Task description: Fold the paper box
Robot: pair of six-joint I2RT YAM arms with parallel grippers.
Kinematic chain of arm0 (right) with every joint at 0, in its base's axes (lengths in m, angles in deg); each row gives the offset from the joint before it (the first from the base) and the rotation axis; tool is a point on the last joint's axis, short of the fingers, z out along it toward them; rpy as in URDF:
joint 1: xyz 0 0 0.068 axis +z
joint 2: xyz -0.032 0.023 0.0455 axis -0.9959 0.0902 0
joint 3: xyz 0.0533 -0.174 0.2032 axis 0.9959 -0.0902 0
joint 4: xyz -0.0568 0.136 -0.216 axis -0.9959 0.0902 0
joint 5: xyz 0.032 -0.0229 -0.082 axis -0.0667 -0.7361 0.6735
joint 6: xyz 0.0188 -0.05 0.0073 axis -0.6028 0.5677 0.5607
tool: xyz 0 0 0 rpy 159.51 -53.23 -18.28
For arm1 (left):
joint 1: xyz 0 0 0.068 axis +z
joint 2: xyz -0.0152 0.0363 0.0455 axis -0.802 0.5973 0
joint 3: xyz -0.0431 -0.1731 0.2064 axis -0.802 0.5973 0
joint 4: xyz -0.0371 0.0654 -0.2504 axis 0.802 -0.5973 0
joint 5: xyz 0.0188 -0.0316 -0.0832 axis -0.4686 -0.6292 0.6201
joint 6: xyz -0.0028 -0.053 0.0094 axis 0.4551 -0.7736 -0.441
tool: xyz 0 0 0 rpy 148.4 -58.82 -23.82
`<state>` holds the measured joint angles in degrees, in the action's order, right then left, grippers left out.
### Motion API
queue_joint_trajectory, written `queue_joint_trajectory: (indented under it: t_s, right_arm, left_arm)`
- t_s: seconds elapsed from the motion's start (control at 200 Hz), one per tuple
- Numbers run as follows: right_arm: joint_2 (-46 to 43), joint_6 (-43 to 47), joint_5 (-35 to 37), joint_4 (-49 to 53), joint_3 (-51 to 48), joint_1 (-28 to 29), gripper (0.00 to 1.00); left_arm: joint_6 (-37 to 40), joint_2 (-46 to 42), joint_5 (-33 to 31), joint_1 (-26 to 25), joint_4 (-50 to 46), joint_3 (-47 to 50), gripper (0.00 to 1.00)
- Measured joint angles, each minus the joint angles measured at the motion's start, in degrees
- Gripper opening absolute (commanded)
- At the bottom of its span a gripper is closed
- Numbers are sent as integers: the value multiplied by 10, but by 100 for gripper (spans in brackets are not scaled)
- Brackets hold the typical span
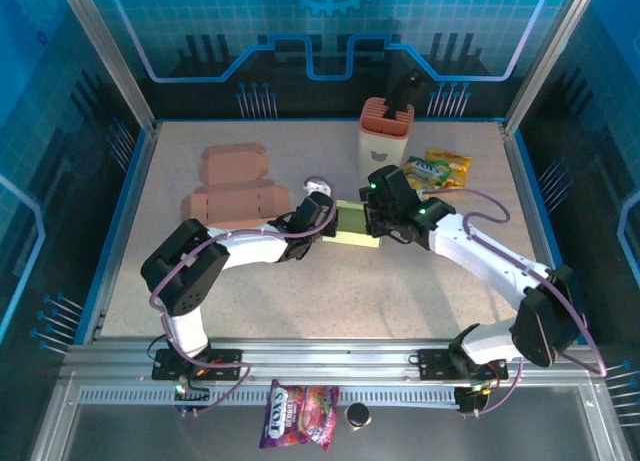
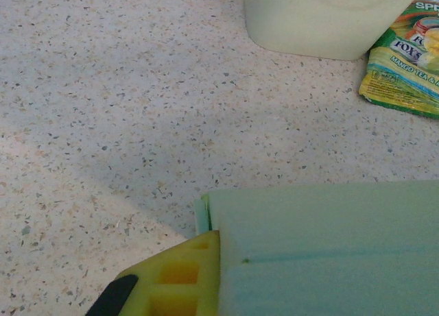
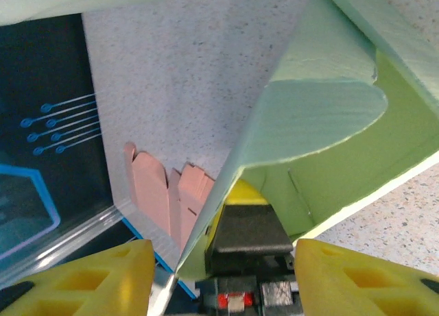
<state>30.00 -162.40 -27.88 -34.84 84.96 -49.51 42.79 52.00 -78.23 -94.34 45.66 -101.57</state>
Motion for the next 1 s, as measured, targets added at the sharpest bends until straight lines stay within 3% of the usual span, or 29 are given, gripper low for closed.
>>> queue_joint_trajectory:
  t_s: [0.2, 0.555, 0.765, 1.0]
  right_arm:
    - [22, -23, -10, -8, 12, -5, 42]
    - [33, -43, -47, -33, 2, -24, 14]
    - [30, -52, -67, -53, -19, -29, 0]
    - [25, -57, -85, -60, -66, -28, 0]
  left_arm:
    - [0, 0, -3, -3, -1, 0, 0]
    - [0, 0, -3, -3, -2, 0, 0]
    - [-3, -1, -7, -4, -10, 0, 20]
    - [-18, -41, 12, -17, -56, 36, 41]
